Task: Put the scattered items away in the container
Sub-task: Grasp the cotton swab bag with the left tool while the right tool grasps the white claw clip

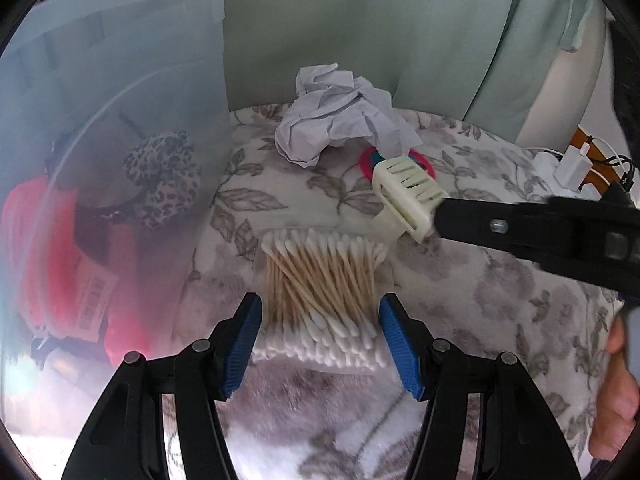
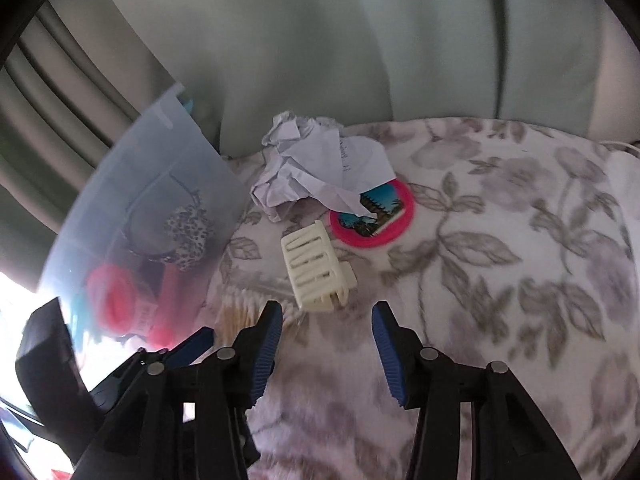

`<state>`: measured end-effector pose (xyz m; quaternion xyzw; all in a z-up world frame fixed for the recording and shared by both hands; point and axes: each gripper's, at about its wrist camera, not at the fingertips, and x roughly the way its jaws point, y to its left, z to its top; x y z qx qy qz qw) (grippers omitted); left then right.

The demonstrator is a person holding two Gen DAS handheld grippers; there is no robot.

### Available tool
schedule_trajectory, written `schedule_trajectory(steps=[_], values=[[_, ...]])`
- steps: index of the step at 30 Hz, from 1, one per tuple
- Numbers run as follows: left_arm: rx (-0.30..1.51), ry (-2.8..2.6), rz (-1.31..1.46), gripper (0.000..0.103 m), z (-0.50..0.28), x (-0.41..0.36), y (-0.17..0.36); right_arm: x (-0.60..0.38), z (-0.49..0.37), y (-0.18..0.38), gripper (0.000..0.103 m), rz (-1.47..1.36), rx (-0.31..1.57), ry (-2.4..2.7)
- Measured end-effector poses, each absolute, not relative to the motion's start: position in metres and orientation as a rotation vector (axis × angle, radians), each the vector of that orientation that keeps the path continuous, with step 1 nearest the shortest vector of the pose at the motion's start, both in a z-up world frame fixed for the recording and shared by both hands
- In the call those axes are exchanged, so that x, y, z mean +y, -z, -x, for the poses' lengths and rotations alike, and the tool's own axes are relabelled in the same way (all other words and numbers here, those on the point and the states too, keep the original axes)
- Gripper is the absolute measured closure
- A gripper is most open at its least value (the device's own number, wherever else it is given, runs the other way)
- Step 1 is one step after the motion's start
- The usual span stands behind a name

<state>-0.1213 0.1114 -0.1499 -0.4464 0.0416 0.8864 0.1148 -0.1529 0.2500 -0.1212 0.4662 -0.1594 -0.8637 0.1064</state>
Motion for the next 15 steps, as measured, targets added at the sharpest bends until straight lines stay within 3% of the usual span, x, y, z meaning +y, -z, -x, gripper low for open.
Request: schedule_trajectory(steps=[15], values=[[0.019, -2.587, 1.317, 0.04, 0.132, 0.101, 0.154, 0.24, 0.18, 0.142, 0.054, -1.403, -0.463, 2.526]])
